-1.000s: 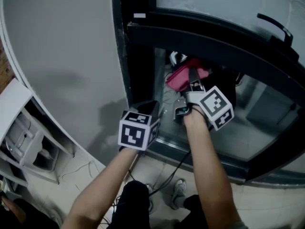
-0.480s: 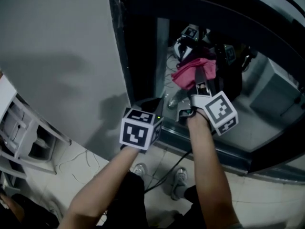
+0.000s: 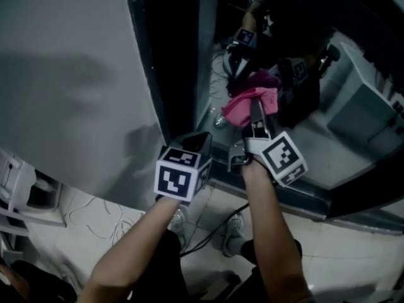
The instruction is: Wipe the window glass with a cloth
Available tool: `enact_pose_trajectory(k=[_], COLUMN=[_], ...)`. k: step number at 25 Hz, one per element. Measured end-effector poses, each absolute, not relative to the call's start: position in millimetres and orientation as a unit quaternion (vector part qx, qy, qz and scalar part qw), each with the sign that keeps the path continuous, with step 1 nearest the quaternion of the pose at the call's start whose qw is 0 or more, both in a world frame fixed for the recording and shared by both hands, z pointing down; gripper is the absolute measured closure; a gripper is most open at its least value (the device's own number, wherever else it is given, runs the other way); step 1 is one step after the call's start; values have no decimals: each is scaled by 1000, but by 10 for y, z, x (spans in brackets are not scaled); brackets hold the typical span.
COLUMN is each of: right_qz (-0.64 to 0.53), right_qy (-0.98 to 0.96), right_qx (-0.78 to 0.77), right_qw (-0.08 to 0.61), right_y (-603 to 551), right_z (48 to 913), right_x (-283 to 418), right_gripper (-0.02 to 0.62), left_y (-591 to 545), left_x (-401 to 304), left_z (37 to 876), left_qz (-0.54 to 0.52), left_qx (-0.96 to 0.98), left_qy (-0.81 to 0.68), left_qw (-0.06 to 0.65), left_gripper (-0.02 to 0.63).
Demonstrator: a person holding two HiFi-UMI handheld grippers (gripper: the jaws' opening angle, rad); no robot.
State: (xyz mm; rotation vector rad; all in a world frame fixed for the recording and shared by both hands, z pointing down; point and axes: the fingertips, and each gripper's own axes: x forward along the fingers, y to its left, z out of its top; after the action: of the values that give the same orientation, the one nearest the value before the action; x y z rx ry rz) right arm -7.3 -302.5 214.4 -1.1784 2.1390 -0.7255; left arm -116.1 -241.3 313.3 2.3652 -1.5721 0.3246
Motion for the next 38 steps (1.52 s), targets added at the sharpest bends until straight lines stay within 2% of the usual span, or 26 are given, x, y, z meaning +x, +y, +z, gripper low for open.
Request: enact_pose_trajectory(k=[13, 25, 38], right_qz=[-286, -353, -414], right_qy=[797, 757, 710], right_qx=[-474, -501, -522], right_qw=[241, 228, 228], right_y=[-3016, -3051, -3045], right_z=[3161, 4369, 5277], right_x=[35, 74, 47], right_gripper=[535, 535, 535], left_y=[-2390, -2336, -2095], left_x=[-1094, -1131, -1153], left_z=[4005, 4682, 5237], left_qz=[135, 167, 177], left_qx=[810, 804, 800], left_qy=[-535, -518, -497], left_qw=[196, 238, 286], left_gripper=[606, 606, 606])
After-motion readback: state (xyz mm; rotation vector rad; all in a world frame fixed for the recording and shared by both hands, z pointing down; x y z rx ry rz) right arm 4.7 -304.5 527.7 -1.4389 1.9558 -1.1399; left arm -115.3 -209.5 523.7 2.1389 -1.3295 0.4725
